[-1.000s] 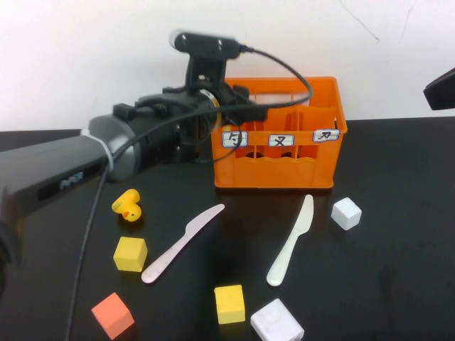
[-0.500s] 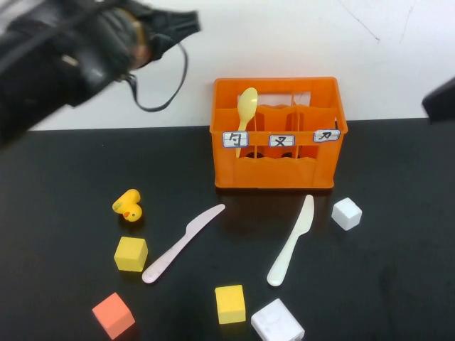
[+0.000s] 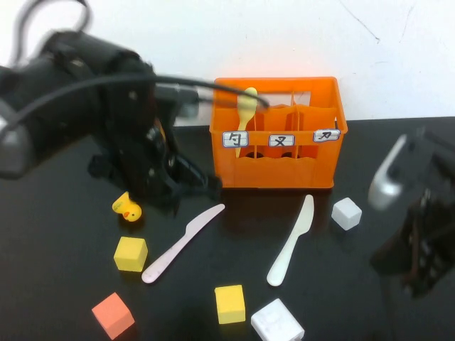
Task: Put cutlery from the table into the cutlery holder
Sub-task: Pick up the knife
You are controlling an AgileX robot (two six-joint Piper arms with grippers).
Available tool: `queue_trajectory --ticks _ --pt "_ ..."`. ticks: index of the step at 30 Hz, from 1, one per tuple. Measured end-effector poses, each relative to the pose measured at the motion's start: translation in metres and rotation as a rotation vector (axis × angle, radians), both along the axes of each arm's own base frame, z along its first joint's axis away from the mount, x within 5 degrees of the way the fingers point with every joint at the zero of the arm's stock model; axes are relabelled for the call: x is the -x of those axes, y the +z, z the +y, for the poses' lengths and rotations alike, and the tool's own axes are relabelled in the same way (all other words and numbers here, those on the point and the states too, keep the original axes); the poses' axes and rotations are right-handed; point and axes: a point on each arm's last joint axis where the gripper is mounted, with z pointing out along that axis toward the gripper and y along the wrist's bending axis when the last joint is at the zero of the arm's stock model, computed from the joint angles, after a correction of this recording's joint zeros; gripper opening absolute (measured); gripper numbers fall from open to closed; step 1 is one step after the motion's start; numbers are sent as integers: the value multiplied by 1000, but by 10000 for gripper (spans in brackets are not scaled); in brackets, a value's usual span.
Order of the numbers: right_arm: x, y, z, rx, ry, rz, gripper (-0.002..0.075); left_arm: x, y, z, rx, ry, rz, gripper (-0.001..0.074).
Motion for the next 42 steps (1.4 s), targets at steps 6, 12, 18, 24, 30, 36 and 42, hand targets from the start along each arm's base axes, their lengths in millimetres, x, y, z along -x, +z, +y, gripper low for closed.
queue_trajectory --ticks 6,12,18,24,30,36,42 --pt "14 -39 -7 52 -56 32 -2 -19 -45 -10 -67 -20 101 10" --pt "23 -53 -11 72 -64 78 -2 -37 -91 -19 -114 -27 162 207" --pt "24 -54 -11 73 -62 89 -2 -52 -118 -19 -188 -37 118 377" --pt "24 -54 -11 73 -61 91 -2 -59 -126 -19 -220 -47 72 390" --pt "25 -54 -11 74 -60 97 -2 -61 -130 -21 -205 -38 75 390" --pt "26 -54 -10 66 -58 114 -2 -60 -132 -24 -173 -45 118 372" --pt "29 -54 -10 69 -44 142 -2 -54 -134 -31 -107 -90 180 252"
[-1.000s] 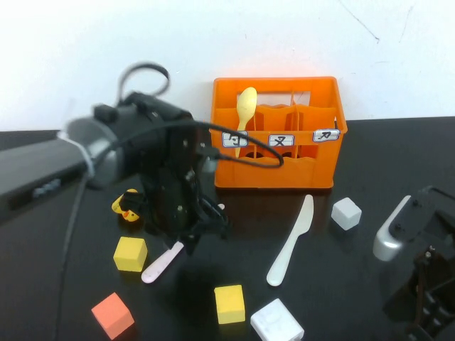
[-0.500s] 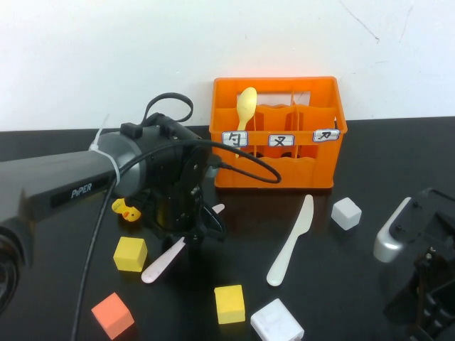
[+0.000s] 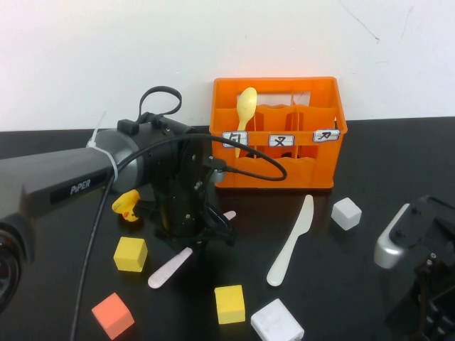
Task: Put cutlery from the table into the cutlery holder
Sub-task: Pick up the knife
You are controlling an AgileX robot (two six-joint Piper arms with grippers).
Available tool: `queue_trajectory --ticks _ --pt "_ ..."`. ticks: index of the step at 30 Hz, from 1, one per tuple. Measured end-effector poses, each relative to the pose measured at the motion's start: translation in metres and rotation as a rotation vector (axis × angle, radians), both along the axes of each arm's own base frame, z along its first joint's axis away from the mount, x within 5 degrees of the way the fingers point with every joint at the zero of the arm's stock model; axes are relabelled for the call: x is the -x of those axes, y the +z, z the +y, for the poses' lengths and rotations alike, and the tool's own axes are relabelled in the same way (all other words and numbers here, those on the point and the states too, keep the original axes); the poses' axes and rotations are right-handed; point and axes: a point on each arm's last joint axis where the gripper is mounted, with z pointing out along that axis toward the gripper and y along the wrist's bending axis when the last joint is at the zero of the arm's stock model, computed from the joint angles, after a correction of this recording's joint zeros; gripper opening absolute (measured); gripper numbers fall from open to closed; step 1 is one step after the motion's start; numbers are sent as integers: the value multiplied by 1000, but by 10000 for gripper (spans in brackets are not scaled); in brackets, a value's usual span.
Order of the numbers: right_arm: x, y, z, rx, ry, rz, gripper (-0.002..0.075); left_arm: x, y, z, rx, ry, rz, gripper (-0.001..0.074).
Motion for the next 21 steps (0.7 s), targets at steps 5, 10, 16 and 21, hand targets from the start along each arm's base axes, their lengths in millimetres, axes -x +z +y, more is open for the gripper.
queue_trajectory --ticks 5,10,16,21 --pt "2 0 0 1 10 21 -2 0 -2 1 4 16 14 199" --pt "2 0 0 1 10 23 -2 -1 -4 2 -10 16 18 117" --pt "2 0 0 1 11 24 -2 -2 -3 2 -5 47 18 91" --pt "2 0 0 1 11 24 -2 -2 -1 3 8 103 19 91"
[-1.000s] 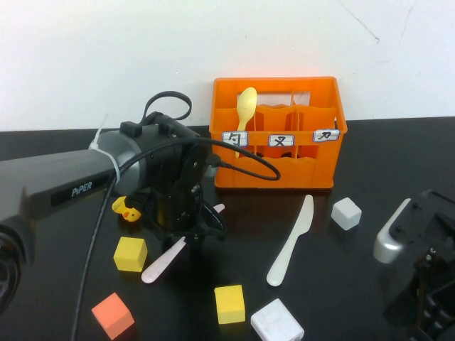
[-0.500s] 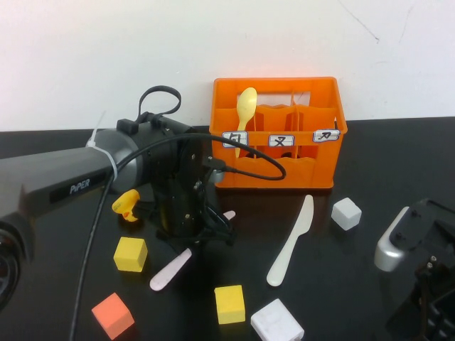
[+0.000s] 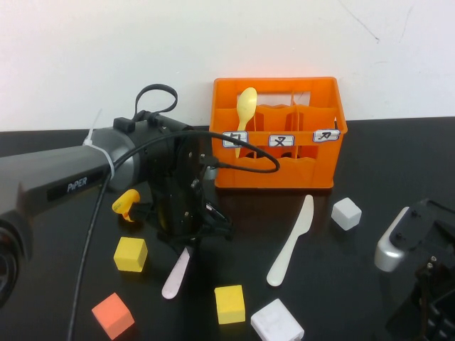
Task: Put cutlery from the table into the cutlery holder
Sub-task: Pick up the knife, then place the knife on the box
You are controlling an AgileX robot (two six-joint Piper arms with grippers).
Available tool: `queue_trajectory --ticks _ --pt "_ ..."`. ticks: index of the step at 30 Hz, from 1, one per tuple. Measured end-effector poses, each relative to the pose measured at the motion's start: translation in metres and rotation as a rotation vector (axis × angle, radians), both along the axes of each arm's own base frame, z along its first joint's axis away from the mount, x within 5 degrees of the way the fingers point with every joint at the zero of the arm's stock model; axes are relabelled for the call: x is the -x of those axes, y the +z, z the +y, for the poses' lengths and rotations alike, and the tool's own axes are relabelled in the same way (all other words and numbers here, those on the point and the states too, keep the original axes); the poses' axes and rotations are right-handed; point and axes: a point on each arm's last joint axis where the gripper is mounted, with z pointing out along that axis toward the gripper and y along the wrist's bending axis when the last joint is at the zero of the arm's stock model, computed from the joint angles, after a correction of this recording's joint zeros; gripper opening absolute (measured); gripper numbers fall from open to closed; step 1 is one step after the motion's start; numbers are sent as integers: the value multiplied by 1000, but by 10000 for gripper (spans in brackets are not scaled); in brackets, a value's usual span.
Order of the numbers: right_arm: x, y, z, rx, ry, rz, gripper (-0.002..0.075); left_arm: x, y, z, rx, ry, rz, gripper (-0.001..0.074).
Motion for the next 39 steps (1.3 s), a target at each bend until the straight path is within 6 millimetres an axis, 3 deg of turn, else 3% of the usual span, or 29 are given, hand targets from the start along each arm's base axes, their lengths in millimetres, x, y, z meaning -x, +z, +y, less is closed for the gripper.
queue_trajectory --ticks 7,17,21,25,29,39 --pt "0 0 0 0 0 0 -2 11 20 4 32 58 4 91" --pt "0 0 0 0 0 -4 -2 40 115 19 155 66 -194 91" --pt "-1 0 0 0 0 -9 -2 47 154 23 271 76 -378 91" --pt "-1 0 0 0 -2 -12 -2 41 182 20 433 117 -593 91" --pt "-1 0 0 0 -2 -12 -2 31 192 14 548 139 -731 91" --pt "-3 0 0 -1 -9 -26 -2 -1 181 -4 750 220 -880 91"
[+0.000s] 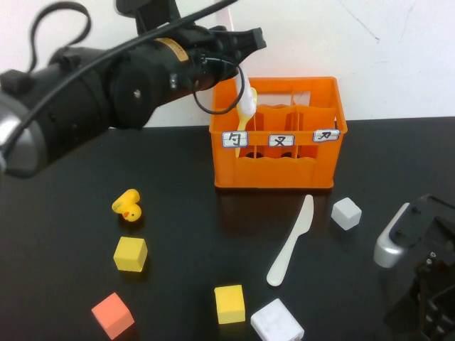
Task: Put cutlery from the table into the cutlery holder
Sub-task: Place the knife on the box
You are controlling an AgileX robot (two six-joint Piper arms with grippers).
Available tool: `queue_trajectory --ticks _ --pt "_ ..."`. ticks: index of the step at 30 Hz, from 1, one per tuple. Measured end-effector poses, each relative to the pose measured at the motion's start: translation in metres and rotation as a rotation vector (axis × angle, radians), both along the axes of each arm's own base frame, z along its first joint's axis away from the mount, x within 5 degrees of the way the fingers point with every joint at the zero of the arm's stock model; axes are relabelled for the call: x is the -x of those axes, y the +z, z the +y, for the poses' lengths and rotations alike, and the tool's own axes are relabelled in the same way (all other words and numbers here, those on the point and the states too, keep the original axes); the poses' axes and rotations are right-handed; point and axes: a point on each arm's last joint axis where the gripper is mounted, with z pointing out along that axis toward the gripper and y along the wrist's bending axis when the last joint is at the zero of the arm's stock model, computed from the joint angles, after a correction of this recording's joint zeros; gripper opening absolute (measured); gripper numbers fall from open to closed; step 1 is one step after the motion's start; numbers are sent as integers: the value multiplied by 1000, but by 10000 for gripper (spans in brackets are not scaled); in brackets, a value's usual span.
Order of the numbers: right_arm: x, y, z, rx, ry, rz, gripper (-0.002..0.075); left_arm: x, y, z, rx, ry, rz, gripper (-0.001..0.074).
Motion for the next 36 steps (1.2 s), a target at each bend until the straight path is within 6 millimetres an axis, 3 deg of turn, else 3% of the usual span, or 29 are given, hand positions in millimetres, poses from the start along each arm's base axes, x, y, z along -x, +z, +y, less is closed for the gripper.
queue_trajectory --ticks 10,24,36 --pt "-3 0 0 -2 -15 -30 -2 -24 -25 -16 67 26 -99 91" --pt "-8 1 0 -4 -40 -85 -2 -16 -29 -63 30 -129 -453 91" --pt "-8 1 0 -4 -41 -85 -2 -32 -78 -81 126 -158 -495 91"
